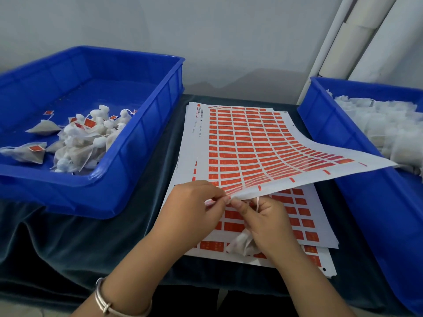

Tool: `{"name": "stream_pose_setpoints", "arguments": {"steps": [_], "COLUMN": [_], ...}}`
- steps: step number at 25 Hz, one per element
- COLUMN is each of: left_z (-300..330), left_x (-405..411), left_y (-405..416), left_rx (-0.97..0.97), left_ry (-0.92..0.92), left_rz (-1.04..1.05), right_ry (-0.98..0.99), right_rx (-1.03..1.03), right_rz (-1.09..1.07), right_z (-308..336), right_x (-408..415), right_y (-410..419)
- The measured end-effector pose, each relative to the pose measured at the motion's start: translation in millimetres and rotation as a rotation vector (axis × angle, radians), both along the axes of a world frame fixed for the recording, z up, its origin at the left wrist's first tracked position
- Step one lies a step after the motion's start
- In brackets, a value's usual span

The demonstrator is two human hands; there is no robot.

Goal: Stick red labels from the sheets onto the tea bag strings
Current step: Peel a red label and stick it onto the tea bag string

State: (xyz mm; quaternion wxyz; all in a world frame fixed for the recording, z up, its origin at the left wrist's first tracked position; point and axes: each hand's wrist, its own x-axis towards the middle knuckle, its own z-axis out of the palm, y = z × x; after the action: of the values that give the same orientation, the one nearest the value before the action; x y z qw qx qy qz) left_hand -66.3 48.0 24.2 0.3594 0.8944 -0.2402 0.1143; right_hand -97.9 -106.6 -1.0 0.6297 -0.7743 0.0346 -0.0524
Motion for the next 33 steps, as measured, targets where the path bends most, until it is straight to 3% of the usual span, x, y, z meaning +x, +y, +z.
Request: {"name": "stream_pose_setpoints", "arguments": {"steps": [5, 9, 13, 21, 26, 33], "left_z": [-2, -5, 0, 4, 5, 13], "left_x": [-1, -1, 3, 3, -1, -6], "left_y": [-6, -14, -12, -9, -10, -14], "left_rx": [-0.148, -0.568, -0.891, -0.914, -0.948, -1.187], "left_ry": [0.211, 0.56, 0.762, 0.615, 0.592, 0.808], "left_rz": [0.099, 0.323, 0.453, 0.53, 0.488, 0.153], "right_ry": [-0.003, 0.061, 0.115, 0.207, 0.091, -0.069], "right_rx": [0.056, 0.112, 0.056, -0.069, -0.592, -0.464], "right_rz": [-0.041, -0.071, -0.12, 0.002, 0.218, 0.369], "right_z": [0, 2, 5, 19, 59, 91], "right_x": [-2, -5, -9, -38, -51, -24], "right_y": [2, 1, -2, -17, -15, -8]}}
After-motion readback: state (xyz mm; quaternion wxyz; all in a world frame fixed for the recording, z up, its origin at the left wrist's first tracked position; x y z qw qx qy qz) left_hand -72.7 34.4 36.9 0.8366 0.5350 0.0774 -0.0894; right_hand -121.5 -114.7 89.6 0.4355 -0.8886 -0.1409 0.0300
